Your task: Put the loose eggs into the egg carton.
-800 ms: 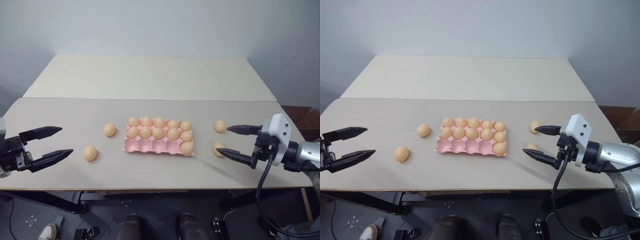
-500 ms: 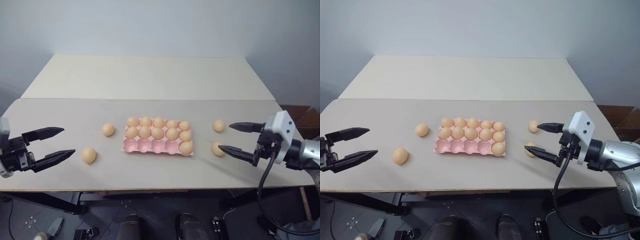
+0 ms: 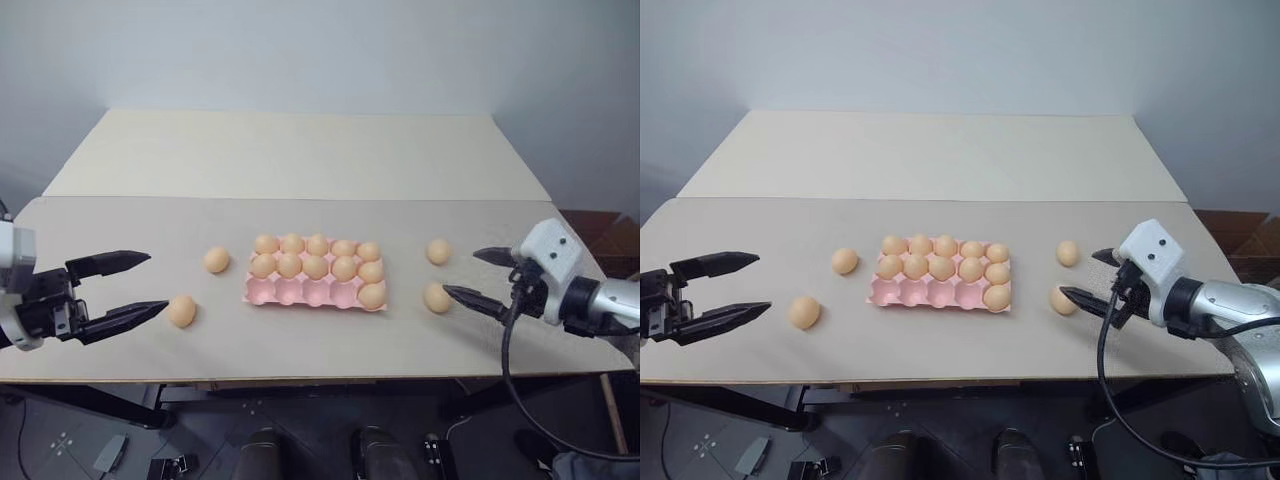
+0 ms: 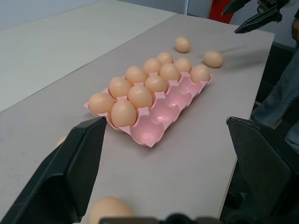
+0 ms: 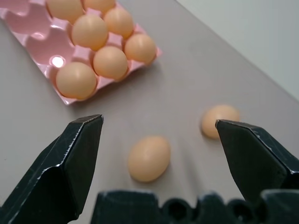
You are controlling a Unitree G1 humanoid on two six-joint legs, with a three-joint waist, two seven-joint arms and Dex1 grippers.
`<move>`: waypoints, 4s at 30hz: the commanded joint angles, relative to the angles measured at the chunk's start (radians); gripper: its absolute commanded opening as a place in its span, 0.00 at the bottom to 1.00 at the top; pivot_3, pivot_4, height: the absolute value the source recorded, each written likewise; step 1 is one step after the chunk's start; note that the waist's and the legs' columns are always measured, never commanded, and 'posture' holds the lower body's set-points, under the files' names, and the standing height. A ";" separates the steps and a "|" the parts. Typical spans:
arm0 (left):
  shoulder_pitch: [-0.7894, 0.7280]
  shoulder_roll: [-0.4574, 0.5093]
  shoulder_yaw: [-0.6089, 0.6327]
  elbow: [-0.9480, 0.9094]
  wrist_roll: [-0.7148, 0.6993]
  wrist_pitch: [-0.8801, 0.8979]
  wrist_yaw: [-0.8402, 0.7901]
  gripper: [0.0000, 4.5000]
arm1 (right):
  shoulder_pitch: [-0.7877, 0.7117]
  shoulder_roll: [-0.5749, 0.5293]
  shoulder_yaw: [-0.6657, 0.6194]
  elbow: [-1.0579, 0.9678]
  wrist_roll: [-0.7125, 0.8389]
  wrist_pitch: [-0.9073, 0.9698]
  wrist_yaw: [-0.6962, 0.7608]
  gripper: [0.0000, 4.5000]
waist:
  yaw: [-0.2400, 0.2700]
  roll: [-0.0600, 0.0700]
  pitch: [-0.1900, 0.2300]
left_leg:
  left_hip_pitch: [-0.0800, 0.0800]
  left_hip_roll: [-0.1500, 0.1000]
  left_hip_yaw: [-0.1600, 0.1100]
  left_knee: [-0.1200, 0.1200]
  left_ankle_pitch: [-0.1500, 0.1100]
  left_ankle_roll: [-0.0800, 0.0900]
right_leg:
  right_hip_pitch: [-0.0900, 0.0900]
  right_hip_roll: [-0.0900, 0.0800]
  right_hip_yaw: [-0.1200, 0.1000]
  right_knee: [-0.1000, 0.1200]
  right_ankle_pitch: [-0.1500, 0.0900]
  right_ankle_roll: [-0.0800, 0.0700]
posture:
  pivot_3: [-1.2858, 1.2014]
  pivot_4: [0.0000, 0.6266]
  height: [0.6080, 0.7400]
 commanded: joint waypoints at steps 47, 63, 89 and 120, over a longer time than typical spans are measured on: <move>0.019 -0.006 0.040 -0.001 0.005 -0.022 -0.014 1.00 | -0.432 0.331 0.289 -0.128 -0.074 0.287 -0.147 0.99 | -0.012 0.000 0.000 | -0.001 0.009 -0.001 0.000 -0.001 -0.001 | -0.002 0.011 -0.001 0.001 0.003 -0.002 | 0.52 0.24 1.00; 0.076 -0.027 0.039 0.098 0.044 -0.063 -0.044 1.00 | 0.118 0.144 -0.075 0.047 -0.086 -0.272 0.186 0.99 | -0.016 0.000 0.000 | 0.005 0.012 0.002 0.000 -0.002 -0.003 | 0.000 0.012 0.003 0.002 -0.005 -0.002 | 0.52 0.24 1.00; -0.115 -0.057 -0.098 0.072 0.002 -0.068 0.000 1.00 | -0.623 0.523 0.269 0.822 -0.441 -0.071 -0.417 0.54 | -0.026 0.000 0.000 | 0.004 0.009 0.007 -0.006 -0.002 -0.003 | -0.004 0.013 0.010 0.001 0.004 -0.003 | 0.52 0.24 1.00; -0.094 -0.028 -0.087 0.073 0.004 -0.061 0.005 1.00 | -0.627 0.632 0.790 0.196 -0.387 0.123 -0.185 0.80 | -0.025 0.000 0.000 | 0.006 0.011 0.007 -0.006 -0.001 -0.004 | -0.005 0.014 0.009 0.003 0.004 -0.004 | 0.52 0.24 1.00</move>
